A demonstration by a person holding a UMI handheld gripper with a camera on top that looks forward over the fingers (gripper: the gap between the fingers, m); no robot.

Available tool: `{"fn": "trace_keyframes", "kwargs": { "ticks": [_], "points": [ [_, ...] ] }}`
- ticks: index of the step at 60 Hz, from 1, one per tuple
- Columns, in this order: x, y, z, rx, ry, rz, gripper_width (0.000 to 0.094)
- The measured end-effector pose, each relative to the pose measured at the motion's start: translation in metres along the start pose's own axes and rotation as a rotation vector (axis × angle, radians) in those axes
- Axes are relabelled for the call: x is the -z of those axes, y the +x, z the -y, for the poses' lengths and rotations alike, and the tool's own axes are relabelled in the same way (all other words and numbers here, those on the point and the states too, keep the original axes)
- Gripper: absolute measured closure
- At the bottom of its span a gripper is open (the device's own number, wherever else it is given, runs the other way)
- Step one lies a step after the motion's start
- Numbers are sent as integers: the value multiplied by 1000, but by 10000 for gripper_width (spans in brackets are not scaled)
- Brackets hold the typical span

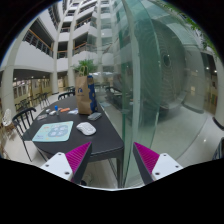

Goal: Arrange mouse

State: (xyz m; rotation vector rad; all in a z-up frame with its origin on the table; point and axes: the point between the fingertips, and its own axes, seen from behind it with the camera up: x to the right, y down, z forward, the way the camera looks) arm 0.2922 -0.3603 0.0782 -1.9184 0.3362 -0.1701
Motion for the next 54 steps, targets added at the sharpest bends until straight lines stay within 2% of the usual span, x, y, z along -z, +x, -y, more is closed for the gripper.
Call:
{"fn": "trace_keyframes", "kwargs": {
  "ticks": [6,11,25,37,54],
  "points": [
    [-13,-8,10,15,-8,31,85],
    [-26,-41,-1,53,-15,85,86],
    [-144,-96,1,170,-58,177,80],
    [-224,-102,-9,211,-156,190,83],
    [-246,-113,-7,216,-224,261,92]
  ]
}}
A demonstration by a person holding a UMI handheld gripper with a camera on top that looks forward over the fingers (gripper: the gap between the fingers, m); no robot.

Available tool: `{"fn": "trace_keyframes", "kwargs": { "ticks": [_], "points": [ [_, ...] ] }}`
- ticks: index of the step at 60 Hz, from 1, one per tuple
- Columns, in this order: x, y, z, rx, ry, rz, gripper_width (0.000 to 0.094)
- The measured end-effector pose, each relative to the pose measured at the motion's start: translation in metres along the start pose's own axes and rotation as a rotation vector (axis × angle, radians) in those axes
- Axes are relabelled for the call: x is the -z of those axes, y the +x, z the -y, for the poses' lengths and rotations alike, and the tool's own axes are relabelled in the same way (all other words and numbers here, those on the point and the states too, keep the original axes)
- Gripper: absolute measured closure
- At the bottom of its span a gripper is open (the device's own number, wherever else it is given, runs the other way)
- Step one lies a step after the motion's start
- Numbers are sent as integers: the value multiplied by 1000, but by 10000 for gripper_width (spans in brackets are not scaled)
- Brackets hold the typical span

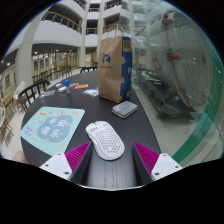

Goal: Arrange mouse

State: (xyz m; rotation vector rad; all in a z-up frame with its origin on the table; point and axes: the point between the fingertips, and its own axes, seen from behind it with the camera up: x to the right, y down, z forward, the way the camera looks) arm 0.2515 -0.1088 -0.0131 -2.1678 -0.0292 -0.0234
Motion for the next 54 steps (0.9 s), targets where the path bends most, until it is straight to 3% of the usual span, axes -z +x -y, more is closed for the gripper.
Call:
{"fn": "trace_keyframes", "kwargs": {
  "ticks": [28,33,34,50,54],
  "points": [
    [-55,-10,34,26,-62,49,104],
    [-61,-14,38,29,-59,59,250],
    [-62,-14,38,27,-56,54,343],
    [-50,-11,35,-34,-68,-112,551],
    [-32,-22,51,-57,-7,-149,578]
  ]
}}
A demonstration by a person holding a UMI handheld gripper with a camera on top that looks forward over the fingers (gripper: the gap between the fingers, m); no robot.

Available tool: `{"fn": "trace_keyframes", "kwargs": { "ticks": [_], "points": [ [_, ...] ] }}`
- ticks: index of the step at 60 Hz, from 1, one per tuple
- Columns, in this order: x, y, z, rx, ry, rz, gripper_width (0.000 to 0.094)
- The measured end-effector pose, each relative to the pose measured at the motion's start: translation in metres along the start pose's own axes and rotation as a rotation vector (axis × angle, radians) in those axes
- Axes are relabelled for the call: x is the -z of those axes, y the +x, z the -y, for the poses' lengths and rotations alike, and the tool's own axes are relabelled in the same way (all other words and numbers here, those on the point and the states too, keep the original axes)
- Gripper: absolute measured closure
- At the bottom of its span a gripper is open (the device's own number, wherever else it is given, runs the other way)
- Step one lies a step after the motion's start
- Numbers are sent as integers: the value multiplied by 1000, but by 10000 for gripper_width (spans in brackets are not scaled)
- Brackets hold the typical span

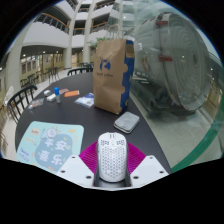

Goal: Arrange mouse

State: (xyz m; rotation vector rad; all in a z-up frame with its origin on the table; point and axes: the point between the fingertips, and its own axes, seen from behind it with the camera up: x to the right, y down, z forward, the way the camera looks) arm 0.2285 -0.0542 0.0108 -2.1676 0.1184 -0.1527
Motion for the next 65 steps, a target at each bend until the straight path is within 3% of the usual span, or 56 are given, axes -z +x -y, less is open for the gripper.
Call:
{"fn": "trace_keyframes", "kwargs": {
  "ticks": [5,12,16,23,36,38,45,49,50,52,65],
  "points": [
    [32,-28,43,-31,114,-35,580],
    [65,-108,85,-115,196,22,582],
    [61,-151,89,-97,175,52,582],
    [41,-212,50,-5,87,67,566],
    [5,-218,-17,39,-70,22,492],
    [5,-218,-13,21,-44,31,484],
    [10,-221,-19,37,-76,86,374],
    [30,-229,-16,58,-67,152,95],
    [32,-232,-16,62,-59,162,66],
    [43,-232,-17,72,-55,174,107],
    [131,-226,-36,141,-25,209,76]
  ]
}}
